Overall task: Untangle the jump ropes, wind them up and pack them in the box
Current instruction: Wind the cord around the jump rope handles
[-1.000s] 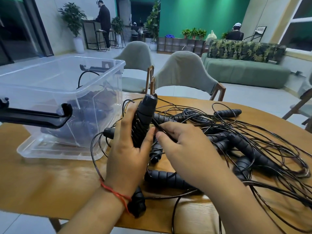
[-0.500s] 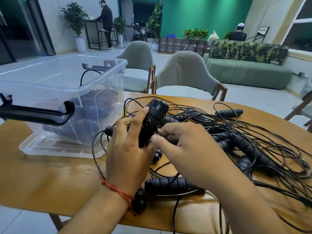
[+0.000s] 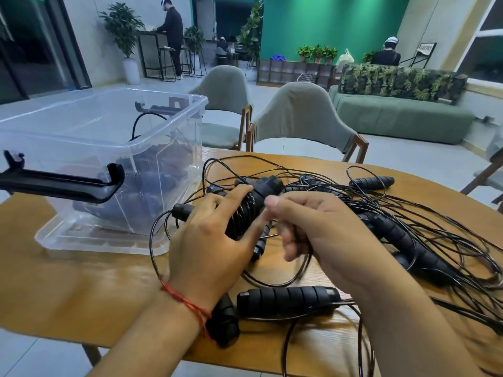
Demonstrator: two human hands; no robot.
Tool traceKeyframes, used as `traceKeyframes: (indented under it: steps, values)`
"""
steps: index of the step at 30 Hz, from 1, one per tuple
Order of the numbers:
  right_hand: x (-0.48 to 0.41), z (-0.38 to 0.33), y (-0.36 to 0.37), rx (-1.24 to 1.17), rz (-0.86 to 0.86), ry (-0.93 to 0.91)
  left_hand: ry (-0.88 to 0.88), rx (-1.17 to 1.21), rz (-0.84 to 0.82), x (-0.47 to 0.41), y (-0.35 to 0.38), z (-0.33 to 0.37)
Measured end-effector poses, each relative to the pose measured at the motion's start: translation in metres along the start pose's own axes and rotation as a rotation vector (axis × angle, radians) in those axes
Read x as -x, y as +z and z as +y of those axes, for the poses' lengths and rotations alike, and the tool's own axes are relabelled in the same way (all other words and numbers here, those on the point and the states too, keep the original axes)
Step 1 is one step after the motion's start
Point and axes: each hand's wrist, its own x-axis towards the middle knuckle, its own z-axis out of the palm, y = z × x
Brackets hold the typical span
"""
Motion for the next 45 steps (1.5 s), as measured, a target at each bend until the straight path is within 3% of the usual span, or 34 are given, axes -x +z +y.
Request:
traceKeyframes:
  steps: [3,7,11,15,18,23,29,32,36,37,45]
  values:
    - [-0.004,-0.002,-0.009,0.204,0.116,-0.061,0.097,-0.152,-0.053,-0.011,-0.019,0.001]
    - [0.0,-0.008,-0.02,0.377,0.067,-0.092,0.234,-0.143,-0.207,-0.016,-0.041,-0.001]
    - [0.001,-0.003,-0.033,0.364,-0.058,-0.036,0.402,-0.055,-0.405,-0.018,-0.052,-0.009]
    - [-0.004,0.012,-0.041,0.152,-0.253,0.094,0.421,0.266,-0.559,-0.016,-0.049,-0.008]
    - [-0.005,0.02,-0.046,-0.121,-0.384,0.178,0.362,0.521,-0.638,-0.013,-0.048,-0.003]
    - [-0.007,0.023,-0.047,-0.23,-0.469,0.235,0.269,0.722,-0.663,-0.008,-0.043,0.002]
    - [-0.009,0.026,-0.048,-0.261,-0.357,0.211,0.171,0.881,-0.625,-0.005,-0.033,0.008]
    - [-0.01,0.026,-0.045,-0.273,-0.192,0.239,0.09,0.971,-0.606,-0.002,-0.027,0.014]
    - [-0.022,0.033,-0.05,-0.483,-0.497,0.281,-0.137,1.127,-0.541,-0.005,-0.022,0.01]
    - [-0.021,0.036,-0.053,-0.492,-0.506,0.263,-0.203,1.18,-0.506,-0.007,-0.021,0.007]
    - [-0.013,0.028,-0.032,-0.482,-0.293,0.153,-0.505,1.364,-0.361,-0.015,-0.011,0.002]
